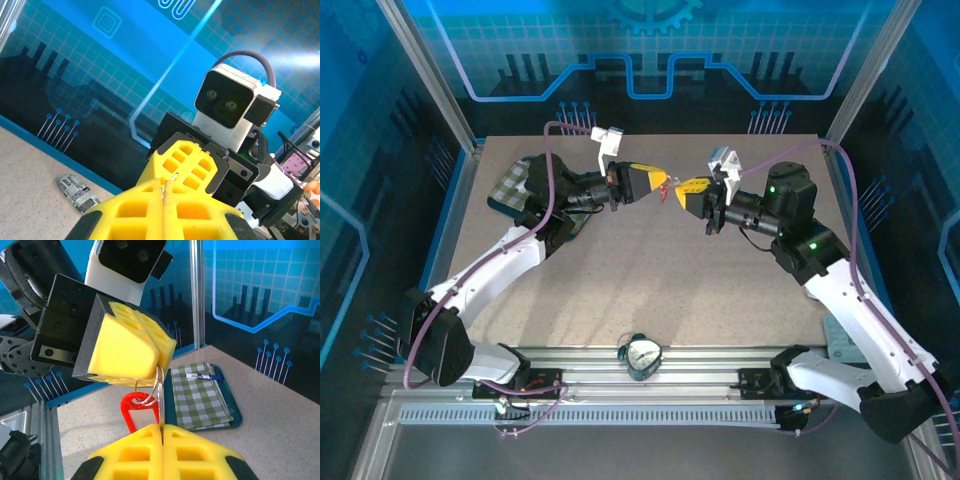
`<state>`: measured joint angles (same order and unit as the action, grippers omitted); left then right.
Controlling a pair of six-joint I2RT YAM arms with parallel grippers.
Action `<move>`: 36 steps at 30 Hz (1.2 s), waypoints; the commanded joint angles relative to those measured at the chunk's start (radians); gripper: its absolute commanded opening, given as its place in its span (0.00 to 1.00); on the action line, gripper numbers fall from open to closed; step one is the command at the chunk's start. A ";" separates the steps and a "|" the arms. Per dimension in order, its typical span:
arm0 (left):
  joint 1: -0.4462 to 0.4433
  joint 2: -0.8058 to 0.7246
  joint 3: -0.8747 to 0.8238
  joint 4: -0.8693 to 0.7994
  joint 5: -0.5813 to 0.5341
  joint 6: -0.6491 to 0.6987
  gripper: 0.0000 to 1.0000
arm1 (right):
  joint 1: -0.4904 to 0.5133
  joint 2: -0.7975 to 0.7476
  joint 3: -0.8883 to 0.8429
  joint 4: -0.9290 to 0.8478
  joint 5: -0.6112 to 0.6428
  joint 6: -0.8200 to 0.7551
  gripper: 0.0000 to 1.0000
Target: Remove the keys from the keyring
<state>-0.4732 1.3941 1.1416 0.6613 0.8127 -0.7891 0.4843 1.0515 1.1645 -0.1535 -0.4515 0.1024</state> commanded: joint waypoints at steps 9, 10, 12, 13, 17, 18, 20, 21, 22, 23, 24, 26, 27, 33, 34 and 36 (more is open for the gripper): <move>0.009 0.019 -0.017 0.208 -0.063 -0.150 0.00 | 0.191 -0.141 -0.137 0.180 0.248 -0.243 0.00; 0.008 0.020 -0.019 0.210 -0.065 -0.156 0.00 | 0.217 -0.145 -0.142 0.185 0.291 -0.277 0.00; 0.008 0.021 -0.023 0.215 -0.069 -0.163 0.00 | 0.254 -0.143 -0.143 0.190 0.353 -0.326 0.00; 0.007 0.022 -0.023 0.213 -0.068 -0.164 0.00 | 0.264 -0.139 -0.142 0.190 0.377 -0.336 0.00; 0.008 0.018 -0.034 0.214 -0.062 -0.160 0.02 | 0.261 -0.133 -0.127 0.171 0.382 -0.323 0.00; 0.008 0.014 -0.041 0.211 -0.068 -0.155 0.16 | 0.258 -0.131 -0.120 0.159 0.378 -0.313 0.00; 0.010 0.001 -0.057 0.205 -0.082 -0.141 0.31 | 0.244 -0.129 -0.105 0.129 0.360 -0.289 0.00; 0.011 -0.006 -0.066 0.204 -0.086 -0.129 0.35 | 0.233 -0.128 -0.097 0.110 0.352 -0.275 0.00; 0.013 -0.014 -0.069 0.186 -0.091 -0.116 0.39 | 0.222 -0.128 -0.090 0.093 0.345 -0.262 0.00; 0.016 -0.020 -0.072 0.165 -0.096 -0.104 0.41 | 0.210 -0.129 -0.088 0.080 0.335 -0.252 0.00; 0.020 -0.027 -0.076 0.138 -0.104 -0.085 0.44 | 0.197 -0.131 -0.088 0.070 0.329 -0.241 0.00; 0.029 -0.049 -0.088 0.075 -0.137 -0.047 0.49 | 0.172 -0.143 -0.102 0.068 0.316 -0.216 0.00; 0.033 -0.060 -0.095 0.047 -0.148 -0.018 0.50 | 0.159 -0.146 -0.107 0.061 0.305 -0.204 0.00; 0.036 -0.091 -0.095 -0.074 -0.155 0.078 0.51 | 0.087 -0.125 -0.076 -0.043 0.265 -0.135 0.00; 0.036 -0.095 -0.094 -0.098 -0.156 0.096 0.50 | 0.081 -0.113 -0.058 -0.074 0.255 -0.130 0.00; 0.035 -0.103 -0.093 -0.136 -0.156 0.126 0.50 | 0.075 -0.087 -0.026 -0.127 0.248 -0.122 0.00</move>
<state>-0.4438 1.3235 1.0443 0.6044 0.6716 -0.7486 0.5735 0.9440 1.0771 -0.1947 -0.1665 -0.0605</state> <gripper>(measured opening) 0.504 0.041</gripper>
